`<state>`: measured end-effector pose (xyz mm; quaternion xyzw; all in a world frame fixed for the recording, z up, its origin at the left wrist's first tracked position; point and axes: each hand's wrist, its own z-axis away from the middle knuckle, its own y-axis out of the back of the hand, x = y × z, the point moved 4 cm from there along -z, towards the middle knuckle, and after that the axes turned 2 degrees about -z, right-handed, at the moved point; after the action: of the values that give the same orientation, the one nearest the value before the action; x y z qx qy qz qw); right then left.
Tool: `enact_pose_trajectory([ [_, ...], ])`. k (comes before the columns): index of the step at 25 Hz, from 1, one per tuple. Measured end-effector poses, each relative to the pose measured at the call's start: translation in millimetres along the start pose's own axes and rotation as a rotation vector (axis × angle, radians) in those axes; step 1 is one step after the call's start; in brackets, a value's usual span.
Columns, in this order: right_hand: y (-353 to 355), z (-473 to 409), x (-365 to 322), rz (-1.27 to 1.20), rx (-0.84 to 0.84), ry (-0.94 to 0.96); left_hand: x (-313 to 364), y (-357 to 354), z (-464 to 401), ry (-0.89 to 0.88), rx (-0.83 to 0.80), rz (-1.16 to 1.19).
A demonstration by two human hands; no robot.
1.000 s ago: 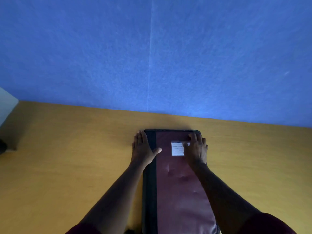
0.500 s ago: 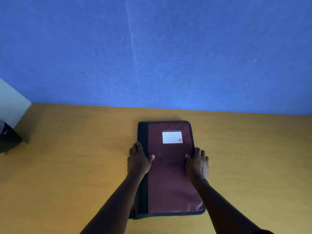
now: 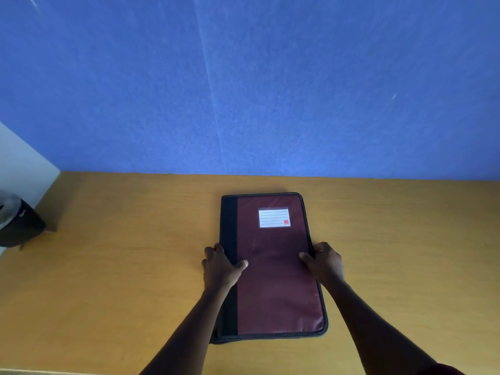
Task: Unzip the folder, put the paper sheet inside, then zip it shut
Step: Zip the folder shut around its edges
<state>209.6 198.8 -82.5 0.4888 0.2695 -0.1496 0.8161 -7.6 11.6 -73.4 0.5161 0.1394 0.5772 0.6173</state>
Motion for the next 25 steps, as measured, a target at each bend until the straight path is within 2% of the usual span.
enact_pose_trajectory([
  [5,0,0,-4,-0.107,-0.02,-0.048,-7,5,-7,-0.068,0.018,0.043],
  [10,-14,4,-38,-0.196,-0.002,-0.042,-19,37,-27,-0.118,0.06,0.066],
  [19,-85,-5,-121,-0.204,-0.062,-0.038,-76,104,-94,-0.098,0.055,0.058],
  [25,-131,-18,-166,-0.097,-0.091,0.003,-112,137,-133,-0.097,0.058,0.043],
])
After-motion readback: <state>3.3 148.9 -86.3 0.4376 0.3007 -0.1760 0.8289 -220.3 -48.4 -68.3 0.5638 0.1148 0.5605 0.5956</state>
